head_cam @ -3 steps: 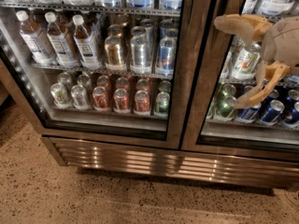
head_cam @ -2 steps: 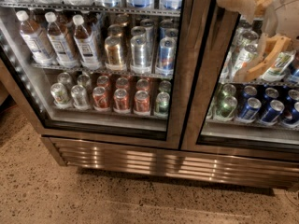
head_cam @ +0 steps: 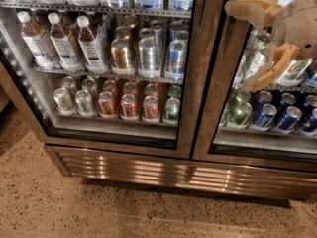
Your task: Open left fridge door
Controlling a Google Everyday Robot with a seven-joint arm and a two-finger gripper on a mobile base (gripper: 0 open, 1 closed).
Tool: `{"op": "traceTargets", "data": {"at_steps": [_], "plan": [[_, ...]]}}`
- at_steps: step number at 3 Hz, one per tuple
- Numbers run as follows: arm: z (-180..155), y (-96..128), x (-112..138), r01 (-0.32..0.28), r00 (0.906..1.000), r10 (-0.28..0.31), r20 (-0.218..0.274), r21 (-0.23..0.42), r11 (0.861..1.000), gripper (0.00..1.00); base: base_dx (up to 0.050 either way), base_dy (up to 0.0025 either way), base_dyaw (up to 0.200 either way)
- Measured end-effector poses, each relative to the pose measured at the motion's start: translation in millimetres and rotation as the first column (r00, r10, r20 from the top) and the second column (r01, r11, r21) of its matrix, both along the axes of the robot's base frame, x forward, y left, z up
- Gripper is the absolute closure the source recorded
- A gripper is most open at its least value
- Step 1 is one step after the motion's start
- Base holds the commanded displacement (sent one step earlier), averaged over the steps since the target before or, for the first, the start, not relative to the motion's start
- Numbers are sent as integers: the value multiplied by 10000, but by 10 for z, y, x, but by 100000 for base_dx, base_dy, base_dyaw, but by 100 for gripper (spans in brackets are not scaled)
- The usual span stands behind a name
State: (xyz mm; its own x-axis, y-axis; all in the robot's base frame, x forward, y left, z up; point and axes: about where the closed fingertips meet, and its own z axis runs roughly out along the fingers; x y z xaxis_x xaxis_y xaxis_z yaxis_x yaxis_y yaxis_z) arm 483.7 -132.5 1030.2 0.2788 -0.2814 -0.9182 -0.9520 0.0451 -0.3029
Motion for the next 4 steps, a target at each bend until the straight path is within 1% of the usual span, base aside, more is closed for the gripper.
{"op": "traceTargets", "data": {"at_steps": [1,2,3,4], "plan": [[-189,13,45,84,9991,-84,-407,5,10000,0,0,0,0],[-187,24,46,61,9991,-61,-408,-8,10000,0,0,0,0],[-148,95,84,576,9980,-572,-277,147,9982,0,0,0,0],[-119,144,109,1153,9933,-1152,-72,194,9931,0,0,0,0]]}}
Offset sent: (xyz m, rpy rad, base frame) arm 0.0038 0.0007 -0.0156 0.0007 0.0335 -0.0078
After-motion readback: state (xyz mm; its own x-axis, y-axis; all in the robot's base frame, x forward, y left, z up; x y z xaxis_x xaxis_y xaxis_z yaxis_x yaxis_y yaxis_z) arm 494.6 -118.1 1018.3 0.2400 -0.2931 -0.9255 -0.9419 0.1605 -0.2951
